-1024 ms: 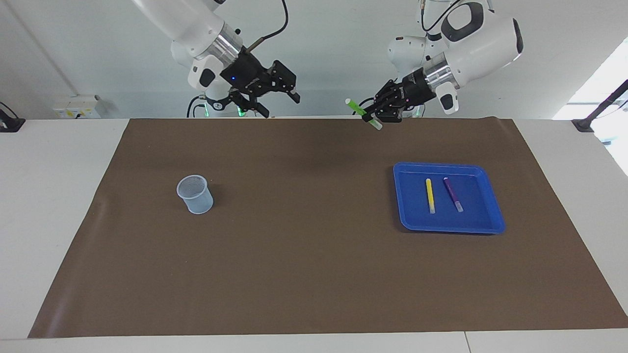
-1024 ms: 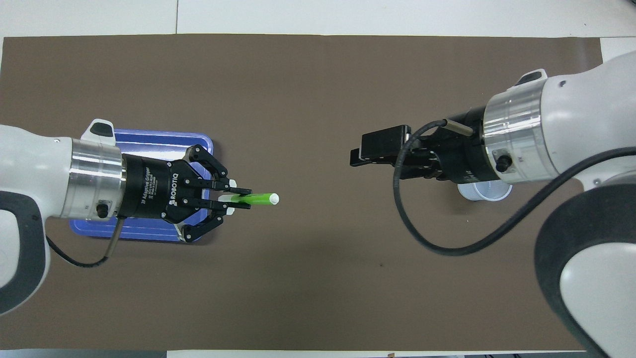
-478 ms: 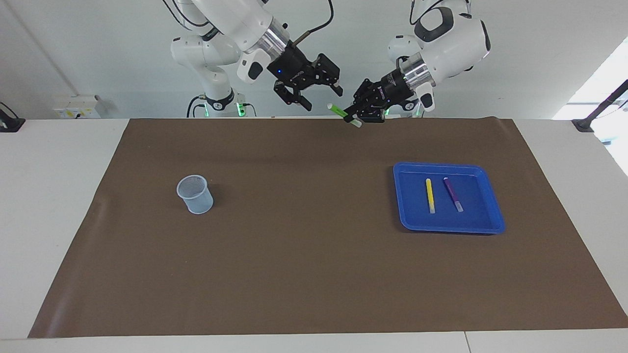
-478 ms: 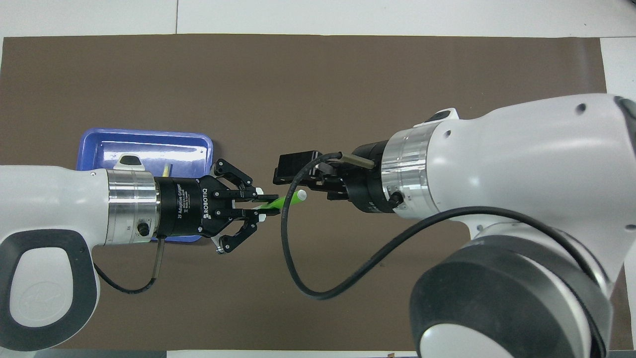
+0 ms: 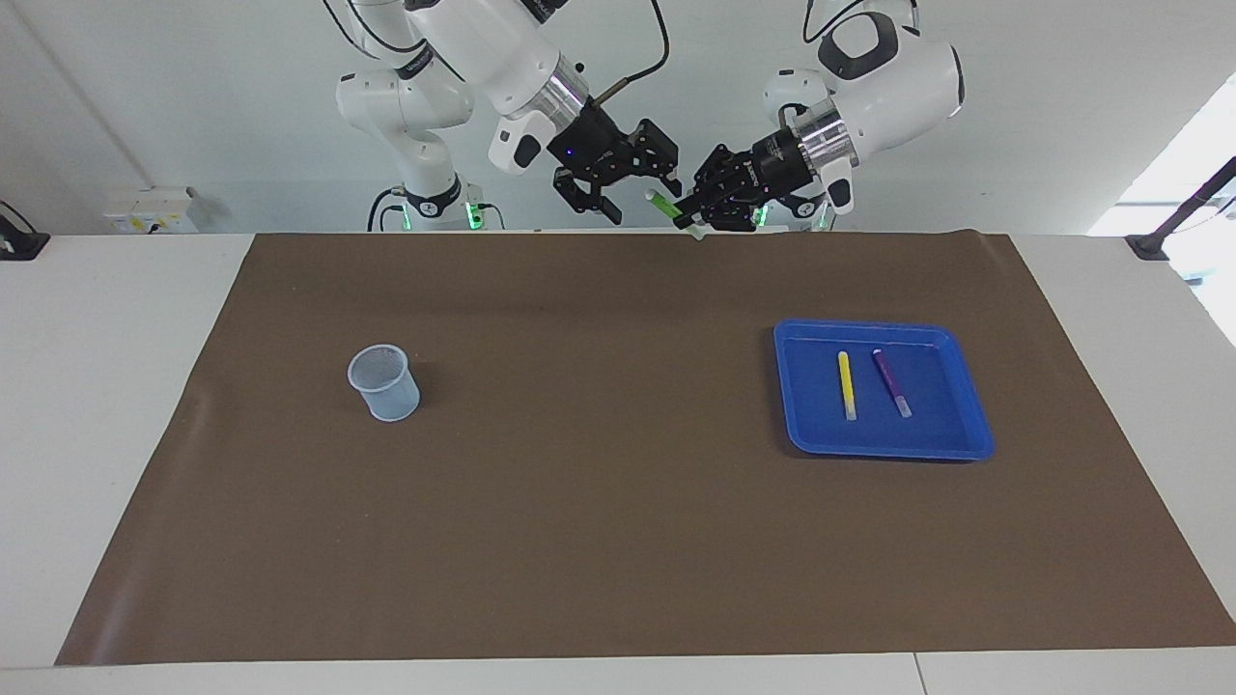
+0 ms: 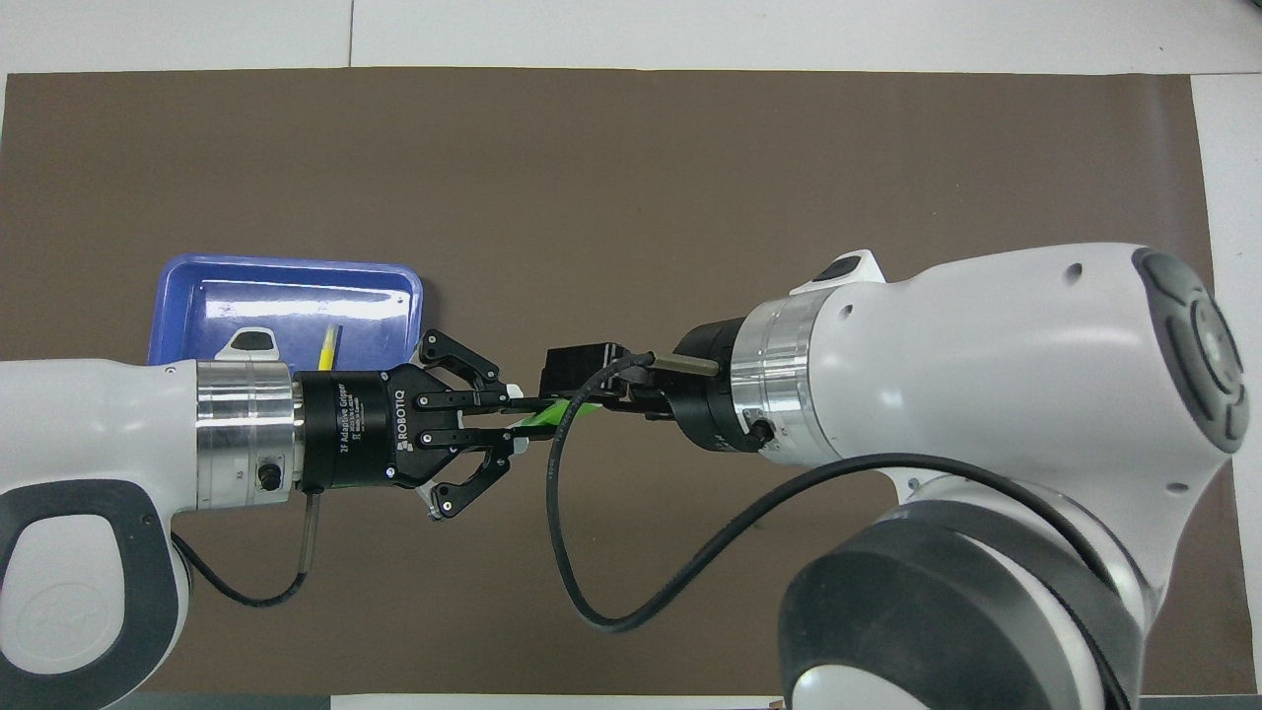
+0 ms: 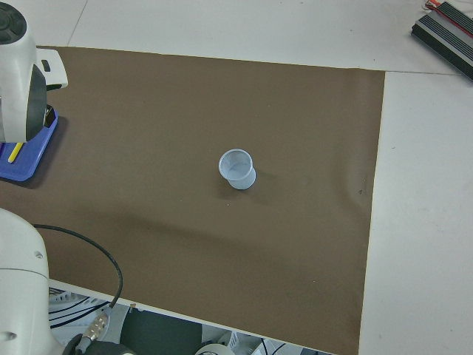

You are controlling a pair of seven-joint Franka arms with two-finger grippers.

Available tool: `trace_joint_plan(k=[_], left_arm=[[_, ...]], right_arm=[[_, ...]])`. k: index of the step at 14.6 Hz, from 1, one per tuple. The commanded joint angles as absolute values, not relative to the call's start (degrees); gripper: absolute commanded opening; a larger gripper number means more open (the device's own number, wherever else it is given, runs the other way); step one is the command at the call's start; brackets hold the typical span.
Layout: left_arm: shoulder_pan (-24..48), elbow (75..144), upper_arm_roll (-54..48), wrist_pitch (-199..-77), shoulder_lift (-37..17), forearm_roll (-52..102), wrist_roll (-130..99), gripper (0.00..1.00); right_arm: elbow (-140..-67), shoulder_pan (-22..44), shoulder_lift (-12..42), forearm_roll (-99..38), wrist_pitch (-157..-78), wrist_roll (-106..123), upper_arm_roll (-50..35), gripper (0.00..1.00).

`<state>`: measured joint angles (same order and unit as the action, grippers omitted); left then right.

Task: Transfer and insert pens with both arms
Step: 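Grasp the green pen's tip with the right gripper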

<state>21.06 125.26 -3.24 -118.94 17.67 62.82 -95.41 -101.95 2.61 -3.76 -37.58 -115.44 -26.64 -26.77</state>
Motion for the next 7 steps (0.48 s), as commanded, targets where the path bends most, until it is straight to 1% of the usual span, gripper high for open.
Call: trace_joint_plan(k=[1,4,7], left_arm=[[21.6,127.4,-2.8,-120.3,19.5,64.3,-94.3,0.0],[21.8,127.6,-2.8,-120.5,19.6,64.3,-94.2,0.0],[22.1,127.8,-2.8,-120.8,19.6,64.3,-93.8,0.0]], right_arm=[[-103.4,1.8,-4.7,-38.1,-115.8,-24.4,-27.1,1.0],[-103.1,1.8,-4.7,-38.1,-115.9,-24.5,-27.2,1.0],[-102.9,1.8,-5.5,-38.1,-113.7,-23.7,-27.1,1.0]])
